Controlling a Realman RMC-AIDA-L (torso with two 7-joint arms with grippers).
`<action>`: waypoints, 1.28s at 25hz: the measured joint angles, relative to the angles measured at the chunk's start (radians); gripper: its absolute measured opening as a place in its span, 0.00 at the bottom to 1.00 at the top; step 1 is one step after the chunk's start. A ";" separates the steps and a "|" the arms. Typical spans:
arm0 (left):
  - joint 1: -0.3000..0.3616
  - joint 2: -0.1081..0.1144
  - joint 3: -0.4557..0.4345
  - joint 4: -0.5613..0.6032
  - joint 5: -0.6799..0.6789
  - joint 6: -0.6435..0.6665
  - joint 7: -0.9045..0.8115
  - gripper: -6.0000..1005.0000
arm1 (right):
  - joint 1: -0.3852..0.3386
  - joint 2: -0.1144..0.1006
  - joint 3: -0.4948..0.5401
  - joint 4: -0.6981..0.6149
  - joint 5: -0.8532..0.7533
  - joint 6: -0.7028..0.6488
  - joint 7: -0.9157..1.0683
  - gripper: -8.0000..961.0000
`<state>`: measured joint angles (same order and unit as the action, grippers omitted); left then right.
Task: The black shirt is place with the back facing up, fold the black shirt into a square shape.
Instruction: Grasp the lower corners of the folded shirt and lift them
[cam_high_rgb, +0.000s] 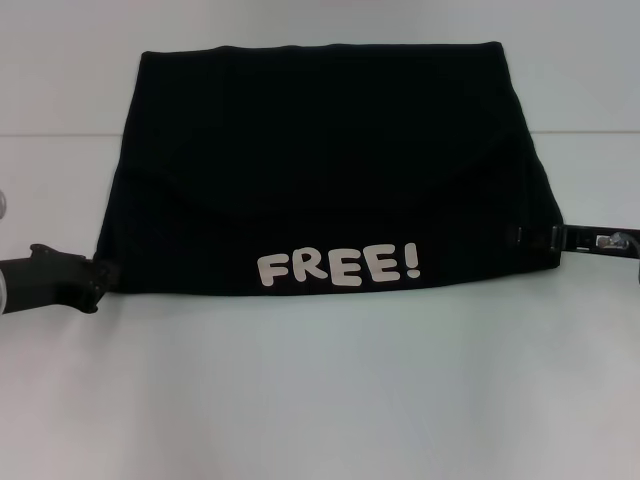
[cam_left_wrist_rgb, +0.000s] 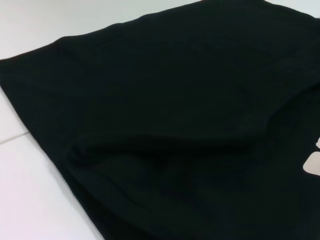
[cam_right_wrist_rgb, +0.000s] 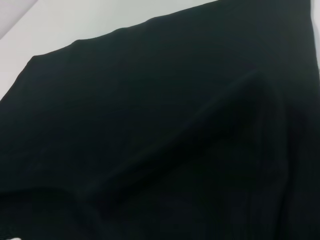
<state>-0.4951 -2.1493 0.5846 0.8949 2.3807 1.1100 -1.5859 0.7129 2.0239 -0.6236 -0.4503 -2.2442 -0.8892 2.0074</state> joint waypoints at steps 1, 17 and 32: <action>0.000 0.000 0.000 0.000 0.000 0.001 -0.001 0.03 | 0.000 0.000 0.000 0.001 0.000 0.000 0.000 0.52; 0.004 0.000 -0.003 0.002 0.000 0.002 -0.003 0.03 | -0.023 -0.002 -0.006 0.004 0.005 -0.050 -0.010 0.15; 0.067 -0.015 -0.045 0.150 -0.028 0.231 -0.079 0.03 | -0.152 -0.040 0.052 -0.087 0.086 -0.341 -0.081 0.06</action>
<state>-0.4280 -2.1639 0.5397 1.0452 2.3527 1.3409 -1.6645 0.5610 1.9836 -0.5715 -0.5369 -2.1580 -1.2300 1.9259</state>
